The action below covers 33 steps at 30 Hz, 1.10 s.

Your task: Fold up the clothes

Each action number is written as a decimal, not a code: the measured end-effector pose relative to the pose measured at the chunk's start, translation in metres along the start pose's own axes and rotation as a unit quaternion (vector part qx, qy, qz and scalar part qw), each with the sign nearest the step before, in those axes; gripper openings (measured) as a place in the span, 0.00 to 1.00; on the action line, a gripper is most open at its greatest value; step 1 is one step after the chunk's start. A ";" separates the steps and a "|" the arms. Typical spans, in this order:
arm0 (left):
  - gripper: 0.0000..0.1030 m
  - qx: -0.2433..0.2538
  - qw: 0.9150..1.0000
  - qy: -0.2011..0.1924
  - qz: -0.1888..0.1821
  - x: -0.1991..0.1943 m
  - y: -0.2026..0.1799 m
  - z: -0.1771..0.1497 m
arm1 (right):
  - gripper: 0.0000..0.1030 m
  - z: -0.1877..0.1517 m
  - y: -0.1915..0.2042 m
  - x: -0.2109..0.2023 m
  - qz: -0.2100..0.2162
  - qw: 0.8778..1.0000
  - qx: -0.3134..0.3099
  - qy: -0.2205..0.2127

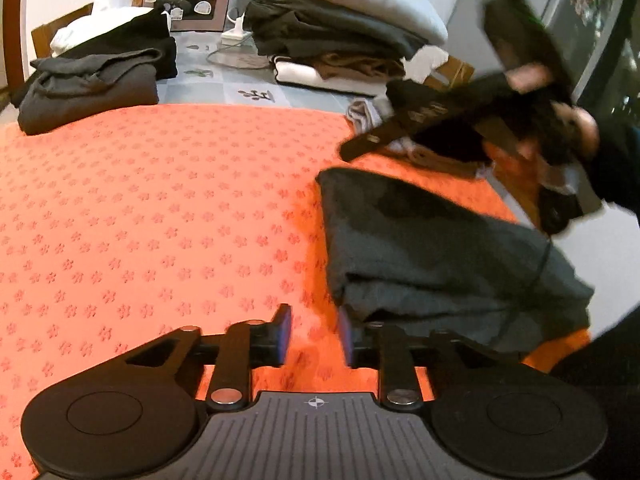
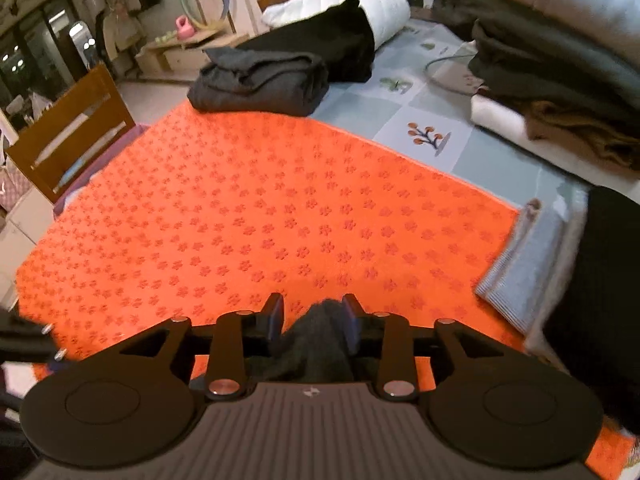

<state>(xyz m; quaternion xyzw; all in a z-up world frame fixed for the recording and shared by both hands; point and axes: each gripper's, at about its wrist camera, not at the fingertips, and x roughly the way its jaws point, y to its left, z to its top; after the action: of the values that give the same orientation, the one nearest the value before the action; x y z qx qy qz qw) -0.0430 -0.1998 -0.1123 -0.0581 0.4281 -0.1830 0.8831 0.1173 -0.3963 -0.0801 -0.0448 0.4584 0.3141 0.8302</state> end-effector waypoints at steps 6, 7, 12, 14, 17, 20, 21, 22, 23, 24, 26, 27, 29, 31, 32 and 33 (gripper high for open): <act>0.51 -0.046 0.998 -0.004 -0.031 0.011 0.019 0.027 | 0.50 -0.036 0.001 -0.053 -0.022 0.998 0.047 -0.021; 0.52 -0.054 0.998 -0.004 -0.034 0.014 0.023 0.033 | 0.50 -0.043 0.002 -0.059 -0.026 0.998 0.059 -0.022; 0.54 -0.072 0.996 0.009 -0.047 0.032 0.040 0.067 | 0.54 -0.079 0.021 -0.075 -0.034 0.992 0.116 -0.035; 0.55 -0.071 0.996 0.019 -0.056 0.039 0.045 0.079 | 0.54 -0.091 0.030 -0.077 -0.038 0.989 0.137 -0.039; 0.55 -0.058 0.995 0.040 -0.071 0.054 0.049 0.097 | 0.54 -0.103 0.046 -0.078 -0.050 0.982 0.172 -0.054; 0.55 -0.044 0.993 0.066 -0.087 0.070 0.053 0.111 | 0.54 -0.106 0.067 -0.072 -0.066 0.977 0.190 -0.065; 0.55 -0.039 0.992 0.075 -0.093 0.076 0.054 0.115 | 0.54 -0.105 0.076 -0.069 -0.075 0.977 0.188 -0.068; 0.55 -0.035 0.991 0.084 -0.099 0.082 0.055 0.119 | 0.54 -0.103 0.084 -0.066 -0.084 0.976 0.186 -0.070; 0.55 -0.030 0.990 0.093 -0.104 0.087 0.056 0.123 | 0.54 -0.101 0.092 -0.062 -0.091 0.976 0.184 -0.073; 0.55 -0.024 0.988 0.101 -0.112 0.092 0.057 0.126 | 0.54 -0.098 0.099 -0.058 -0.097 0.976 0.181 -0.075; 0.55 -0.015 0.985 0.114 -0.126 0.102 0.057 0.132 | 0.54 -0.092 0.114 -0.047 -0.114 0.975 0.172 -0.078; 0.55 -0.014 0.983 0.122 -0.133 0.107 0.057 0.134 | 0.54 -0.090 0.120 -0.041 -0.123 0.975 0.167 -0.078; 0.54 -0.012 0.979 0.138 -0.148 0.118 0.055 0.139 | 0.54 -0.085 0.131 -0.029 -0.143 0.974 0.159 -0.080; 0.54 -0.010 0.975 0.153 -0.163 0.129 0.054 0.143 | 0.54 -0.081 0.140 -0.016 -0.162 0.971 0.156 -0.080; 0.54 -0.010 0.972 0.163 -0.170 0.134 0.053 0.144 | 0.54 -0.080 0.144 -0.010 -0.171 0.970 0.156 -0.079; 0.53 -0.010 0.969 0.173 -0.178 0.139 0.051 0.145 | 0.54 -0.079 0.148 -0.004 -0.181 0.968 0.156 -0.079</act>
<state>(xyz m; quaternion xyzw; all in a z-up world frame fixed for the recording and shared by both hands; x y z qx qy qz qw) 0.1628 -0.2122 -0.1366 -0.1092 0.5589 -0.3401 0.7484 -0.0249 -0.3088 -0.0908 0.0284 0.4191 0.0859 0.9034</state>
